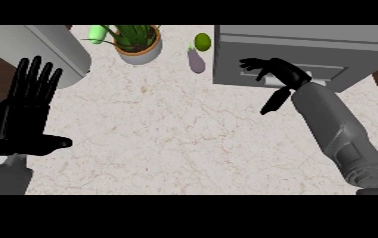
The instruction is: Pick up the cup, place it into the drawer and close the drawer
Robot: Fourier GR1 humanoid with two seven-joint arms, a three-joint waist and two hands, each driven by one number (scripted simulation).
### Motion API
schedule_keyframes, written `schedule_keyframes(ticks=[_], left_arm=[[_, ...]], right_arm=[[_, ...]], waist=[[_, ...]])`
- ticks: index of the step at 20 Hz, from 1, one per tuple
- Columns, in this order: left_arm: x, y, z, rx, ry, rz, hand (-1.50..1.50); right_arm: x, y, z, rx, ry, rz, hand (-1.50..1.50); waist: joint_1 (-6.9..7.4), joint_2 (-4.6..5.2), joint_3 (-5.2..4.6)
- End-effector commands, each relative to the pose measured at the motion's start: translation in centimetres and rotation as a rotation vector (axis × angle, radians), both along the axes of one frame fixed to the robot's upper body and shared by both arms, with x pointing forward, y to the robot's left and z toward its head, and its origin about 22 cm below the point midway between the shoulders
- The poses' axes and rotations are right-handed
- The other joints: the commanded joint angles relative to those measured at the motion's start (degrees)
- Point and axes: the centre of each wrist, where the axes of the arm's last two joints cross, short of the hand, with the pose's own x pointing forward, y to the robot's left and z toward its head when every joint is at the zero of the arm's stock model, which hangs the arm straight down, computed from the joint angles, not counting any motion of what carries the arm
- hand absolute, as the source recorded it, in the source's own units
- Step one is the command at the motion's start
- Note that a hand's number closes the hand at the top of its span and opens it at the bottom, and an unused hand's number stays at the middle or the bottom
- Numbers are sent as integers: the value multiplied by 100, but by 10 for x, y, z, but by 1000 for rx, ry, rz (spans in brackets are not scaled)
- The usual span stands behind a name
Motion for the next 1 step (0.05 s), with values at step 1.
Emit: schedule_keyframes(ticks=[1], left_arm=[[2,-12,-7,3,-11,-1,-150]], right_arm=[[13,-31,36,-72,-54,-171,-150]], waist=[[64,176,25]])
